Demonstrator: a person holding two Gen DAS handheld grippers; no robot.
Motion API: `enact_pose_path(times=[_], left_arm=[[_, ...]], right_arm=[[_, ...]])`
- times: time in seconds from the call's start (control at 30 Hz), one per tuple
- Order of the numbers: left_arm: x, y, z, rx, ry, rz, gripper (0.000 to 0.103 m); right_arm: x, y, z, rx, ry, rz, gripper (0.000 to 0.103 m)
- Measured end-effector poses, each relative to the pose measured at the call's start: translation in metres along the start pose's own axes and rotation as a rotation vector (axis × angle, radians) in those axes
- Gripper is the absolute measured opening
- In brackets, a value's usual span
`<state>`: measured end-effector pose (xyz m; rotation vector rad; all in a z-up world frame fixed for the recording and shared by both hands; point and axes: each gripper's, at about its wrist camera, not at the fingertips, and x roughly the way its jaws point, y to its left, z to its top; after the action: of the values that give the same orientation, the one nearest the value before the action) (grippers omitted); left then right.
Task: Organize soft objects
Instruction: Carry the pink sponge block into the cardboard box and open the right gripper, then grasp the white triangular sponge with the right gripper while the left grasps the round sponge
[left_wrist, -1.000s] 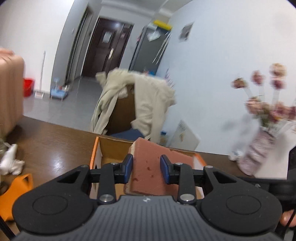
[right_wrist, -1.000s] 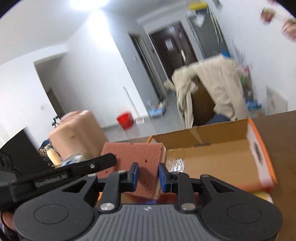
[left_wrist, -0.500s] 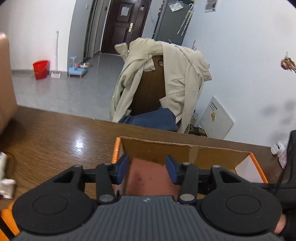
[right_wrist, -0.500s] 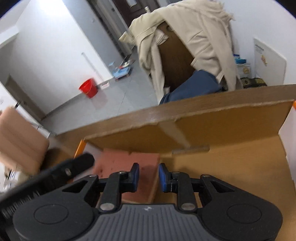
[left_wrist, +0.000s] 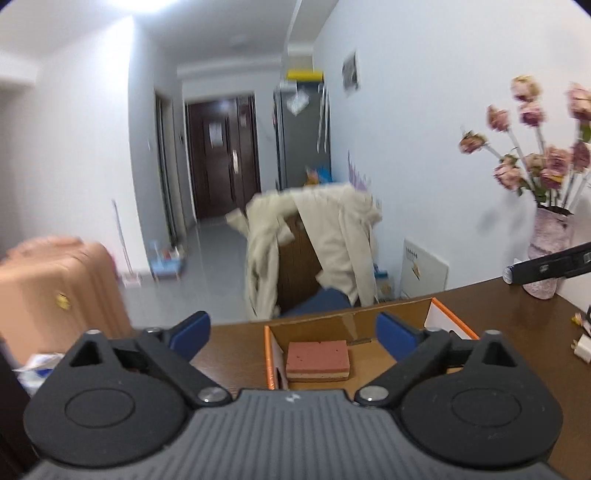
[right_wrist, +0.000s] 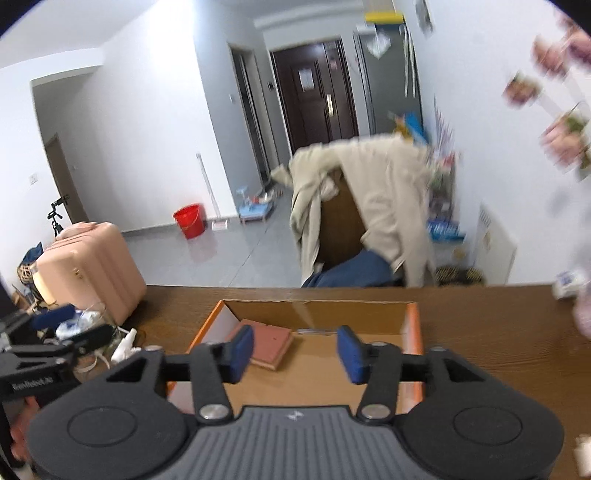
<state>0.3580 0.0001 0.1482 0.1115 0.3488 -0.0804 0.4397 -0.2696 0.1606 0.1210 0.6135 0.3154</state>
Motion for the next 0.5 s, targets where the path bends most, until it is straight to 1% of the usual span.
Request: enact_pose_path(times=[0.03, 0.17, 0.2, 0.27, 0.33, 0.4, 0.43, 0.5], left_arm=[[-0.017, -0.004, -0.007, 0.006, -0.020, 0.012, 0.100], [-0.081, -0.014, -0.037, -0.017, -0.073, 0.035, 0.102], [-0.095, -0.015, -0.045, -0.018, -0.085, 0.036, 0.103], [-0.124, -0.017, -0.063, -0.030, -0.117, 0.046, 0.103], [-0.155, -0.020, -0.085, -0.034, -0.149, 0.059, 0.103], [-0.183, -0.024, -0.110, -0.033, -0.170, 0.072, 0.103], [-0.197, -0.026, -0.123, -0.034, -0.183, 0.073, 0.103], [-0.220, -0.031, -0.149, -0.043, -0.202, 0.060, 0.103]], right_arm=[[-0.019, -0.001, -0.010, -0.015, -0.021, -0.010, 0.058], [-0.085, -0.004, -0.060, -0.059, -0.108, -0.034, 0.059], [-0.101, -0.003, -0.074, -0.068, -0.139, -0.036, 0.061], [-0.129, 0.000, -0.102, -0.077, -0.197, -0.040, 0.071], [-0.159, 0.004, -0.136, -0.077, -0.256, -0.037, 0.072], [-0.182, 0.008, -0.169, -0.067, -0.293, -0.029, 0.073], [-0.189, 0.011, -0.183, -0.066, -0.307, -0.024, 0.076], [-0.206, 0.017, -0.216, -0.074, -0.349, -0.028, 0.085]])
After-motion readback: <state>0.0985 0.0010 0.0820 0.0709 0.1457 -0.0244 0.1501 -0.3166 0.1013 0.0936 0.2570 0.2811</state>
